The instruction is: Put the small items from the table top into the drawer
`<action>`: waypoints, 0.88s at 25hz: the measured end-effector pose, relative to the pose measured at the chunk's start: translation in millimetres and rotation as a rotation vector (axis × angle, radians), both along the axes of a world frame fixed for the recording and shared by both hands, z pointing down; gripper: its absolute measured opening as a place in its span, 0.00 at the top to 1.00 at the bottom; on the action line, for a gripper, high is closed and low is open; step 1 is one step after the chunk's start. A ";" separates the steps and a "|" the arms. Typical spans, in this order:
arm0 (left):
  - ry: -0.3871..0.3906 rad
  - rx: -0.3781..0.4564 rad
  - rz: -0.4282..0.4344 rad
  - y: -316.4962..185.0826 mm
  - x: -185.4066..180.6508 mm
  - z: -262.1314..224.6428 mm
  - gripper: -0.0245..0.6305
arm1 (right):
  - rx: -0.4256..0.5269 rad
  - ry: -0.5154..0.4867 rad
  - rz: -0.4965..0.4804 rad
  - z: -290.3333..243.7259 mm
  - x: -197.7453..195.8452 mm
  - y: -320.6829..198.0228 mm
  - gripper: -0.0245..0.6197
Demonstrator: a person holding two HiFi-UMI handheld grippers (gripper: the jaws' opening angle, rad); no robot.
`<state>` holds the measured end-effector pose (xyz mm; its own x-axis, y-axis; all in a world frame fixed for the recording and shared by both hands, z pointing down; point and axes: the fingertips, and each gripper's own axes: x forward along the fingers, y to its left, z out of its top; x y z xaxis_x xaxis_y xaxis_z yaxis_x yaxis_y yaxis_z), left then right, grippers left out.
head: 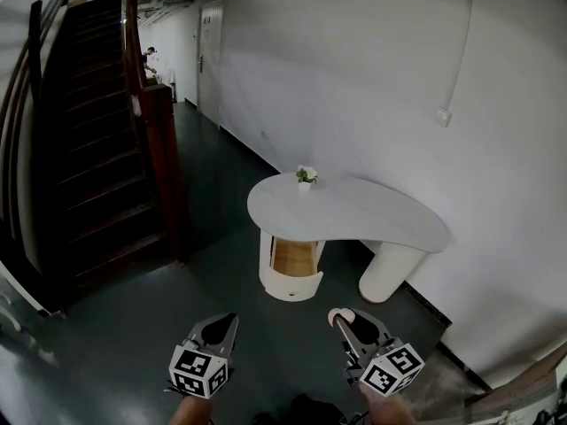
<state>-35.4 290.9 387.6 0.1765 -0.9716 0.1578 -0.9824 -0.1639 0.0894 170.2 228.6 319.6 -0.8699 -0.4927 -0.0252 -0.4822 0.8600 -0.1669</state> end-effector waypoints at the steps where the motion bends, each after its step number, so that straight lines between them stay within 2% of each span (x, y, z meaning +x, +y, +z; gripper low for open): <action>1: 0.001 -0.004 -0.002 0.6 -3.1 2.7 0.95 | -0.002 0.001 -0.005 1.3 -4.0 -0.8 0.82; 12: -0.004 -0.045 -0.028 -43.4 -30.7 18.2 0.95 | -0.042 -0.015 -0.033 15.0 -35.6 -59.2 0.82; 22: -0.045 -0.142 -0.011 -155.4 -41.4 38.1 0.95 | -0.116 -0.063 -0.027 45.8 -49.1 -185.5 0.82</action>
<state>-76.8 135.5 425.7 0.1554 -0.9408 0.3012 -0.9876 -0.1417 0.0670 121.1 43.2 365.5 -0.8812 -0.4721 -0.0239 -0.4449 0.8455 -0.2953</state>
